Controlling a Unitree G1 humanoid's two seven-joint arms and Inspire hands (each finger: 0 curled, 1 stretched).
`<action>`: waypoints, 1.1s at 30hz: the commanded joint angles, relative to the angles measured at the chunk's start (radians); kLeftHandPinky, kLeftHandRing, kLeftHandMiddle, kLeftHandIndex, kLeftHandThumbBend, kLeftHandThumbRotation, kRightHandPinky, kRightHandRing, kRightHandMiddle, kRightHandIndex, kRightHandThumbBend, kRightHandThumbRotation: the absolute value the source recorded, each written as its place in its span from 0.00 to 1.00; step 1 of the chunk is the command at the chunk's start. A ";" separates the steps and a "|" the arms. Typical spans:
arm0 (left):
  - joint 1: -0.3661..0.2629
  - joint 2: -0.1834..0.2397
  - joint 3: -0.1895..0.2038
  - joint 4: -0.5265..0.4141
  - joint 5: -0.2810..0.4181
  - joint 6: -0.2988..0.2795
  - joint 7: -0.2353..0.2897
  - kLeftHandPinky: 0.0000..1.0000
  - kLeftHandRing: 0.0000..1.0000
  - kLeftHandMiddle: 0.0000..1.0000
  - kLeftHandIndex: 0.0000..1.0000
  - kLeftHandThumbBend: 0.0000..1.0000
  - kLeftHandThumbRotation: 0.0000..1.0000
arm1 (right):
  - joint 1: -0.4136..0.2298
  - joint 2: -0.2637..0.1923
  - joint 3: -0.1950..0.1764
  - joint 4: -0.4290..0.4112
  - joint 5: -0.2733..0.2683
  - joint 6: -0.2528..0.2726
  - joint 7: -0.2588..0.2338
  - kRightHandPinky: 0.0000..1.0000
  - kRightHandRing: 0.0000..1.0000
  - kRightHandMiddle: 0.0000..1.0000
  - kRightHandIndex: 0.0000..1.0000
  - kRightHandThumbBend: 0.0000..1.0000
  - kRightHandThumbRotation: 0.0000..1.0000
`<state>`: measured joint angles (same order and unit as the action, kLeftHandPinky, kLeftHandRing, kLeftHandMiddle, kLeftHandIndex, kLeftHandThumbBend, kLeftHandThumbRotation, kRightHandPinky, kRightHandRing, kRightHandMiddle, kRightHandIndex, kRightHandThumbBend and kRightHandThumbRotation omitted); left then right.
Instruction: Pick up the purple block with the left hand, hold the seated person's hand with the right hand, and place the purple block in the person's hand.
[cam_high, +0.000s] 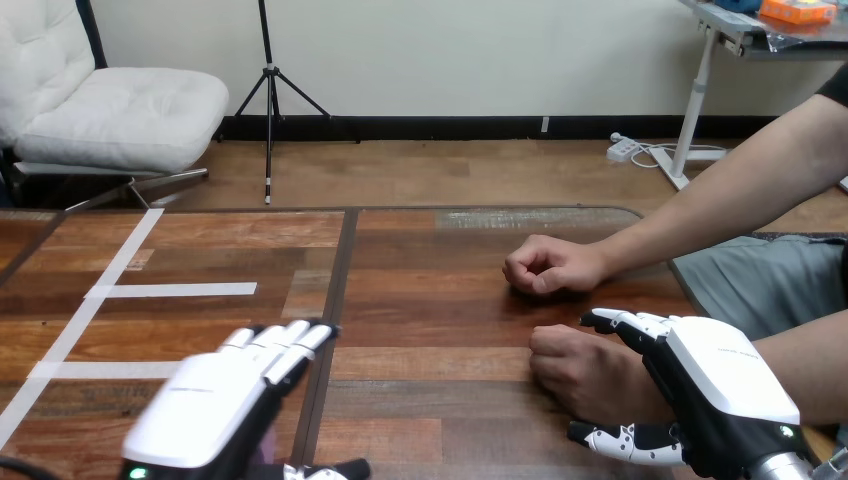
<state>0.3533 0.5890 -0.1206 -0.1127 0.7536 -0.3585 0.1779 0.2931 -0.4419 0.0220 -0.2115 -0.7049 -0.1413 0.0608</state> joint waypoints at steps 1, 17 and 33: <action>-0.046 0.016 0.087 -0.150 -0.002 0.027 -0.014 0.97 0.93 0.95 0.93 0.77 0.67 | -0.077 -0.016 0.004 0.000 -0.001 -0.002 -0.009 0.92 0.88 0.83 0.83 0.68 0.25; -0.019 -0.010 0.123 -0.208 0.013 0.098 -0.094 0.99 0.96 0.97 0.94 0.77 0.67 | -0.077 -0.015 0.009 -0.001 0.004 -0.001 -0.011 0.92 0.88 0.83 0.83 0.69 0.22; -0.027 -0.030 0.118 -0.202 0.063 0.145 -0.090 1.00 0.98 0.98 0.97 0.76 0.67 | -0.074 -0.020 0.004 -0.003 0.006 0.002 -0.005 0.92 0.88 0.83 0.84 0.68 0.23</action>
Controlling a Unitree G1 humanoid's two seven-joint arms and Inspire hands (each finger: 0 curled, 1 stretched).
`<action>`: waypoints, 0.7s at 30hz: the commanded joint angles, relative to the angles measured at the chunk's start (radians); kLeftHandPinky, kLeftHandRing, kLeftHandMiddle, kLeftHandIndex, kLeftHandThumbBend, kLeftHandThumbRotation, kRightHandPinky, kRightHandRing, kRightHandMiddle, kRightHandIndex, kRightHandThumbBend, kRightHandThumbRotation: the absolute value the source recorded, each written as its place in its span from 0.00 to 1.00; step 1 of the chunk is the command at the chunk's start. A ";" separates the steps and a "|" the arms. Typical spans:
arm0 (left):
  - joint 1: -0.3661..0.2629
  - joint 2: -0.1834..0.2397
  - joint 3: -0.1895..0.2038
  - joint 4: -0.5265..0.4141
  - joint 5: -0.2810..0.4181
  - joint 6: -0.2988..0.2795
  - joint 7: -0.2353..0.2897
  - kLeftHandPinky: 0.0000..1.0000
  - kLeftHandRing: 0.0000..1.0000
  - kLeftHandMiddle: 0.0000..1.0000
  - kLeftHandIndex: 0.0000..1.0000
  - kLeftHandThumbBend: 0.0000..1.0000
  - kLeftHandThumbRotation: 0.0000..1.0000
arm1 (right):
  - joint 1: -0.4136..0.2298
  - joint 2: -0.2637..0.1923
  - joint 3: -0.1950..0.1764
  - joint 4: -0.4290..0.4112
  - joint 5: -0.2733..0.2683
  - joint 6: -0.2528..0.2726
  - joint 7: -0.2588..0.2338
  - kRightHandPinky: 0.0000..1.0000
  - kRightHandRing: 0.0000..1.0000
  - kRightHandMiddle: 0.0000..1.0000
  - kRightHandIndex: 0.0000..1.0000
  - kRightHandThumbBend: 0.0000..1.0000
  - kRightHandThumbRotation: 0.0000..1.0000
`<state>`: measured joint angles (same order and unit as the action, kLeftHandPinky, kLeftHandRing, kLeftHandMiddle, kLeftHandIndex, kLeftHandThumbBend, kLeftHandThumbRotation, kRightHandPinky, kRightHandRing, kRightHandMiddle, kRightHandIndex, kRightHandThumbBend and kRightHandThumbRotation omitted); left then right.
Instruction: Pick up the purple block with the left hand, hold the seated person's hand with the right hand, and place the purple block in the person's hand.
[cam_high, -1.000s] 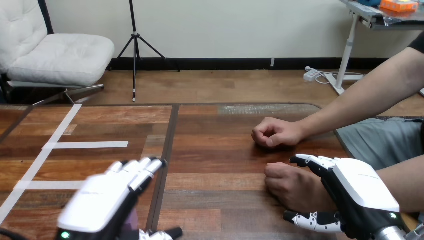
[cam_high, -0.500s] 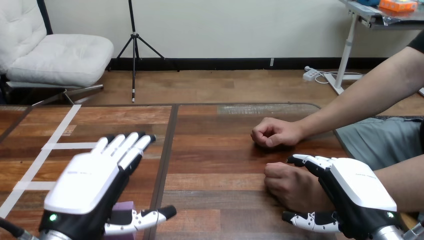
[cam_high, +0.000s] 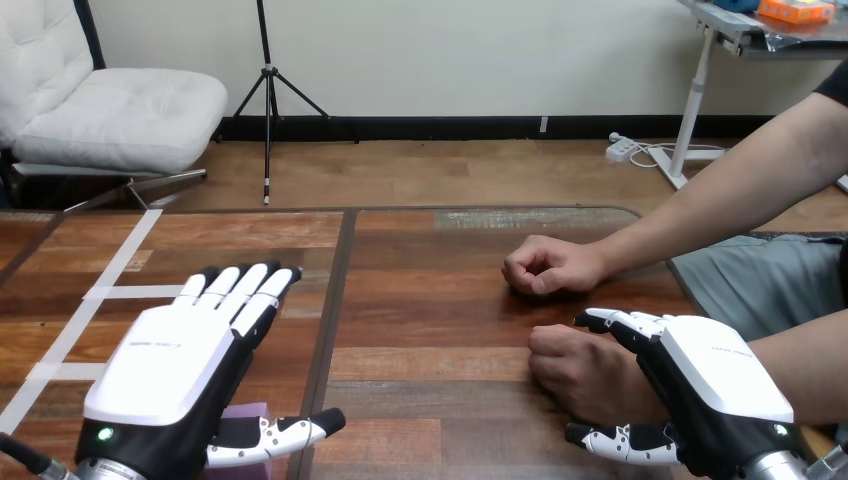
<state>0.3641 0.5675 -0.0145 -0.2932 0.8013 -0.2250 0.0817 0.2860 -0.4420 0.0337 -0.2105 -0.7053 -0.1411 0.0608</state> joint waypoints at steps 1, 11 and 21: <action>-0.038 -0.009 0.011 -0.022 0.017 0.013 0.007 1.00 0.98 0.98 0.97 0.76 0.67 | -0.067 -0.021 -0.008 -0.004 0.006 0.002 -0.004 0.92 0.88 0.83 0.84 0.67 0.23; -0.045 -0.011 0.010 -0.004 0.022 0.029 0.001 1.00 0.98 0.98 0.97 0.76 0.68 | -0.070 -0.024 -0.011 -0.004 0.010 0.000 -0.003 0.92 0.88 0.83 0.84 0.67 0.23; -0.051 -0.003 0.010 -0.004 0.003 0.079 -0.086 1.00 0.98 0.99 0.98 0.80 0.70 | -0.073 -0.026 -0.014 -0.001 0.013 -0.009 -0.010 0.92 0.88 0.83 0.83 0.68 0.24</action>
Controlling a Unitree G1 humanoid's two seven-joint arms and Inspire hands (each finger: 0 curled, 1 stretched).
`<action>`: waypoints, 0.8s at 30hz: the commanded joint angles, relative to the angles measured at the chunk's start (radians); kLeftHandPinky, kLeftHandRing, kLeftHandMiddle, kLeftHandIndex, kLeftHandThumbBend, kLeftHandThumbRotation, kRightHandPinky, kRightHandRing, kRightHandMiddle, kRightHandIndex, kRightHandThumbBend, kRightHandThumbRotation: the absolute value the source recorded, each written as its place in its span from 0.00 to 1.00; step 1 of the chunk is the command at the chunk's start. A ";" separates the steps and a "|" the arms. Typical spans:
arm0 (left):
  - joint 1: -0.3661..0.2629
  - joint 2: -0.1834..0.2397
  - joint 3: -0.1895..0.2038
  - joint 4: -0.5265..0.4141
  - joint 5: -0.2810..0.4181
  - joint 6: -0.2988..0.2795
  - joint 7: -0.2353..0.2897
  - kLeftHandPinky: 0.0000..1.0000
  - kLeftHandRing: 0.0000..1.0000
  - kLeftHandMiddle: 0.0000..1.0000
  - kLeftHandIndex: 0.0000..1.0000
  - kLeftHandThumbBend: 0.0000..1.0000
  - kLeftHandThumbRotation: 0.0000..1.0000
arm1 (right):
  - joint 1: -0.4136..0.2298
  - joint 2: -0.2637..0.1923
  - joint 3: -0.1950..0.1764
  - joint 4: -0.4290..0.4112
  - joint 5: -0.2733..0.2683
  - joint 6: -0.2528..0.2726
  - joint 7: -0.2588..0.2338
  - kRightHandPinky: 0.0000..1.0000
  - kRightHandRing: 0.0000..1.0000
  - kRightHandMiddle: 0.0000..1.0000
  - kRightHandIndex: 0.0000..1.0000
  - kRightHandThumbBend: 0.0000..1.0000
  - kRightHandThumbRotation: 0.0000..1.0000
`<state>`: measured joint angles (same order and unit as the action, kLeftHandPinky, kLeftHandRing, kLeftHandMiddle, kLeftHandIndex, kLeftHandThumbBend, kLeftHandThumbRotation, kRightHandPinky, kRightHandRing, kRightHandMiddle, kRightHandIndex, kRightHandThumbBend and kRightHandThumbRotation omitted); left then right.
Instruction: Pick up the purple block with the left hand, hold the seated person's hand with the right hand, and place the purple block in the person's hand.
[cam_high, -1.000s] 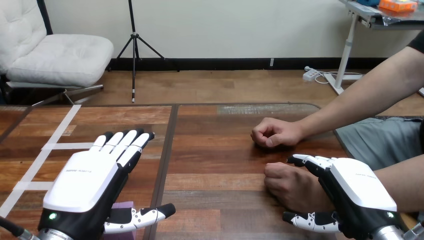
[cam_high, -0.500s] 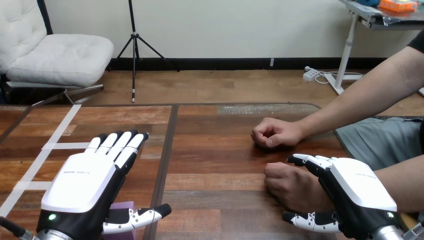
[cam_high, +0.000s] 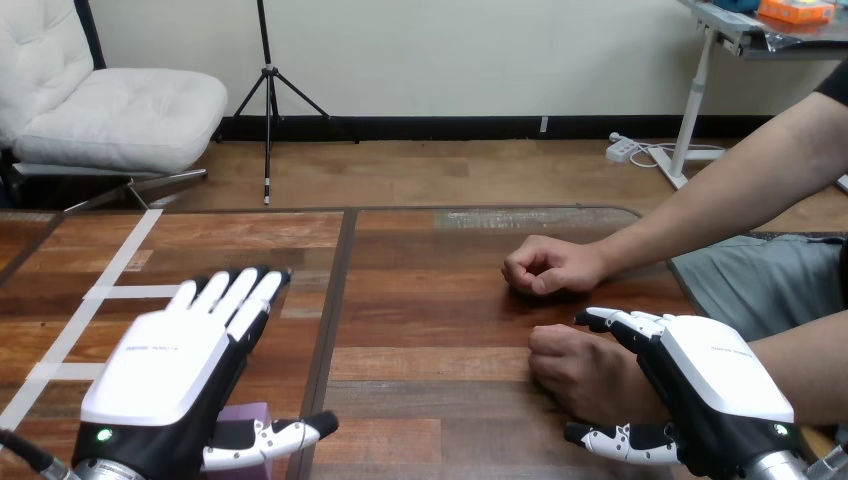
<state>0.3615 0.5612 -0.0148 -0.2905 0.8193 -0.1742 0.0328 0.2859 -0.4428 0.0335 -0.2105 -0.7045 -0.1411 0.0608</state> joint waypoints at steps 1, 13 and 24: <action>-0.049 0.003 0.010 -0.006 -0.016 0.031 -0.043 1.00 0.98 0.98 0.98 0.80 0.69 | -0.073 -0.026 -0.014 -0.001 0.013 -0.009 -0.009 0.92 0.88 0.83 0.83 0.68 0.25; -0.071 0.009 0.003 0.024 -0.014 0.045 -0.088 0.95 0.94 0.95 0.94 0.85 0.67 | -0.077 -0.030 -0.014 0.002 0.011 -0.009 -0.008 0.92 0.88 0.83 0.83 0.68 0.26; -0.098 0.009 -0.009 0.067 -0.007 0.047 -0.086 0.90 0.91 0.93 0.91 0.89 0.68 | -0.078 -0.030 -0.014 0.002 0.011 -0.009 -0.010 0.93 0.88 0.83 0.83 0.68 0.27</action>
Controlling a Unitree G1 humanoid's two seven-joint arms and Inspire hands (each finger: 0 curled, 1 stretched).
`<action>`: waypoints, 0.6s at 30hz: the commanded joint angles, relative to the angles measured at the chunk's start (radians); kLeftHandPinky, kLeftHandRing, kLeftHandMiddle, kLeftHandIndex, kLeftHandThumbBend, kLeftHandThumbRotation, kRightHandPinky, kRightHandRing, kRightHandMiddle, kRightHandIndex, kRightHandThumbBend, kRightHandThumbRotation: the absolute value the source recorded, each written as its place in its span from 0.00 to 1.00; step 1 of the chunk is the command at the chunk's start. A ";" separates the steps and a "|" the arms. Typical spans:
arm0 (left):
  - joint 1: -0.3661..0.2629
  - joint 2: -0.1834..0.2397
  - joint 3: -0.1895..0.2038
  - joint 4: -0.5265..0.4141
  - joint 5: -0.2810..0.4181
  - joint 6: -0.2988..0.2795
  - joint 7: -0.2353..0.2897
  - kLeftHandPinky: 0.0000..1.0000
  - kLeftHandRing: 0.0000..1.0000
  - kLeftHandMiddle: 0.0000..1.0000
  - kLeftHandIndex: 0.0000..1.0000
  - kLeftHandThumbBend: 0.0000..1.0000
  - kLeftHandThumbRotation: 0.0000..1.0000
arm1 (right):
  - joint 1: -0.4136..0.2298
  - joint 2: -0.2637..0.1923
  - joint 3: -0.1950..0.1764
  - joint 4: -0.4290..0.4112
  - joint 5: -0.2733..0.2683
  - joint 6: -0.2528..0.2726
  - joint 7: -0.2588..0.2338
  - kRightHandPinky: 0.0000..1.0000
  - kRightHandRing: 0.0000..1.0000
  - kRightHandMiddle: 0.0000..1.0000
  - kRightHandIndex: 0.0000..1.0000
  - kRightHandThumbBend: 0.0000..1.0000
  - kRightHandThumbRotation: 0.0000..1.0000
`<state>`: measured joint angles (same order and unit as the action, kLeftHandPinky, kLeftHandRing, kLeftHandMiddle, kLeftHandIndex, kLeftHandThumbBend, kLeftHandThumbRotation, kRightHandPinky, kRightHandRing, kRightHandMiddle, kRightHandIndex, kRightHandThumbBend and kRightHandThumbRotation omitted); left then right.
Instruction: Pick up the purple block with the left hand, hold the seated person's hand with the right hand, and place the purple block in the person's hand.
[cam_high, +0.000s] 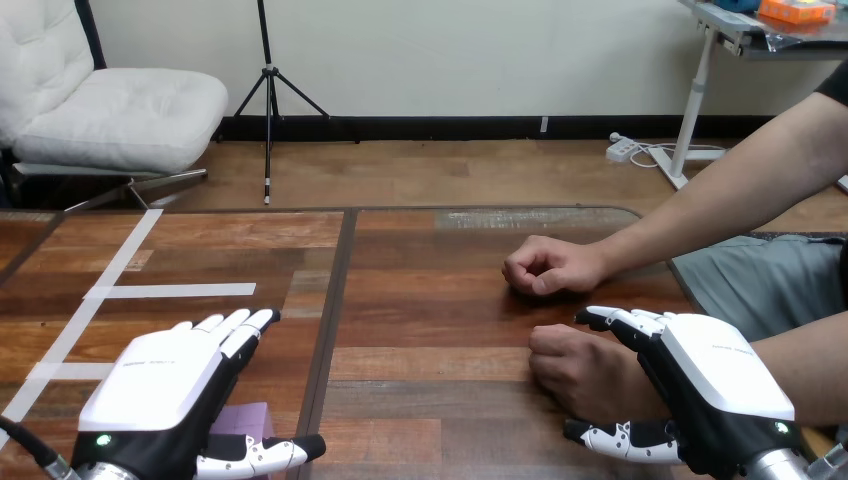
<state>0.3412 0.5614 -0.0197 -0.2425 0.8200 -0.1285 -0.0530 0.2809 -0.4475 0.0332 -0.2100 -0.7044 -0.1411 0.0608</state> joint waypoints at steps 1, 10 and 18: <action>-0.080 0.009 -0.005 0.023 -0.010 0.000 -0.001 0.89 0.90 0.93 0.91 0.89 0.68 | -0.073 -0.025 -0.013 0.002 0.010 -0.010 -0.011 0.92 0.88 0.83 0.83 0.68 0.27; -0.113 0.010 -0.016 0.072 -0.018 0.002 -0.020 0.86 0.89 0.93 0.91 0.90 0.66 | -0.072 -0.027 -0.012 0.002 0.013 -0.009 -0.012 0.92 0.88 0.83 0.83 0.68 0.28; -0.141 0.010 -0.026 0.120 -0.032 -0.006 -0.023 0.84 0.88 0.92 0.90 0.91 0.63 | -0.069 -0.033 -0.011 -0.001 0.015 -0.007 -0.013 0.92 0.88 0.83 0.83 0.68 0.29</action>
<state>0.2710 0.5615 -0.0354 -0.1514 0.8021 -0.1268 -0.0802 0.2689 -0.4704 0.0332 -0.2097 -0.7039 -0.1412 0.0608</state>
